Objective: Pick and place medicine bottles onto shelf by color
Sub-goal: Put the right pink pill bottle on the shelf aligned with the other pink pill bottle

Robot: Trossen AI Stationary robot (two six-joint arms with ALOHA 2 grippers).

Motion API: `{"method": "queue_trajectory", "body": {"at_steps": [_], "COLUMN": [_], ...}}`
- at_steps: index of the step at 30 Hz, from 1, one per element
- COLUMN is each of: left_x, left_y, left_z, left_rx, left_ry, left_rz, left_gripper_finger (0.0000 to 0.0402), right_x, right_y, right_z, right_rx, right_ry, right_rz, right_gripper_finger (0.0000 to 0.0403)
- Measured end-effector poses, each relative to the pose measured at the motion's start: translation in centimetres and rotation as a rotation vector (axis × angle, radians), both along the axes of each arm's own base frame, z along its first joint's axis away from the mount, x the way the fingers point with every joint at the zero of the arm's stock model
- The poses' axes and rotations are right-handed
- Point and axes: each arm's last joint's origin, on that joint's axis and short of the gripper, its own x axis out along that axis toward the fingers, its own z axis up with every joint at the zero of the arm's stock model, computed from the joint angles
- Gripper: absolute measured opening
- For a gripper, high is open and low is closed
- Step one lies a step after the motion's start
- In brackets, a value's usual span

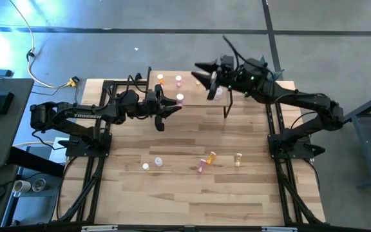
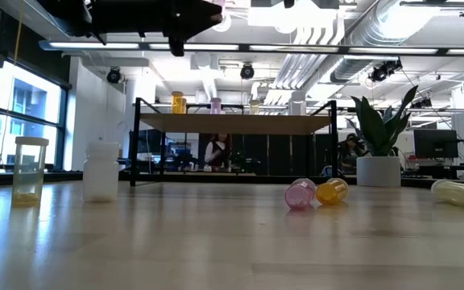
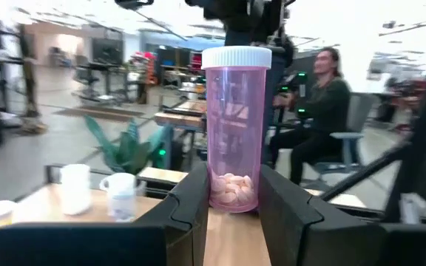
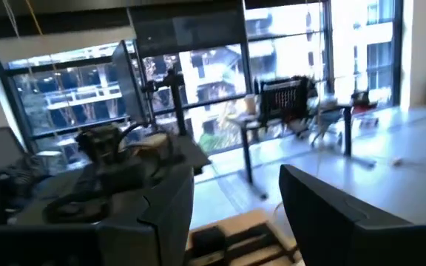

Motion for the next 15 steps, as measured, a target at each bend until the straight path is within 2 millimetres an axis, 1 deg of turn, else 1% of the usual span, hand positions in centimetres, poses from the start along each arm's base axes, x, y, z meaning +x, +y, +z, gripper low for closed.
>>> {"method": "queue_trajectory", "body": {"at_steps": [6,9,11,15], "left_x": [-0.3,-0.4,-0.5,-0.7], "left_y": [0.7,1.1,1.3,1.7], "left_z": [0.0,0.0,0.0,0.0], "left_rx": [-0.002,0.011,0.026,0.026], "left_ry": [-0.001,0.003,0.008,0.008], "left_rz": [0.071,0.113,0.127,0.140], "left_gripper_finger": [0.0083,0.0083,0.0083,0.0083], "right_x": [-0.8,-0.9,-0.5,0.7], "right_y": [-1.9,-3.0,-3.8,-4.9], "right_z": [2.1,3.1,3.0,1.9], "right_rx": [-0.168,-0.205,-0.204,-0.168], "right_ry": [0.000,0.036,0.096,0.216], "right_rz": [0.025,0.060,0.090,0.147], "right_gripper_finger": [0.0193,0.0193,0.0193,0.0193]}}
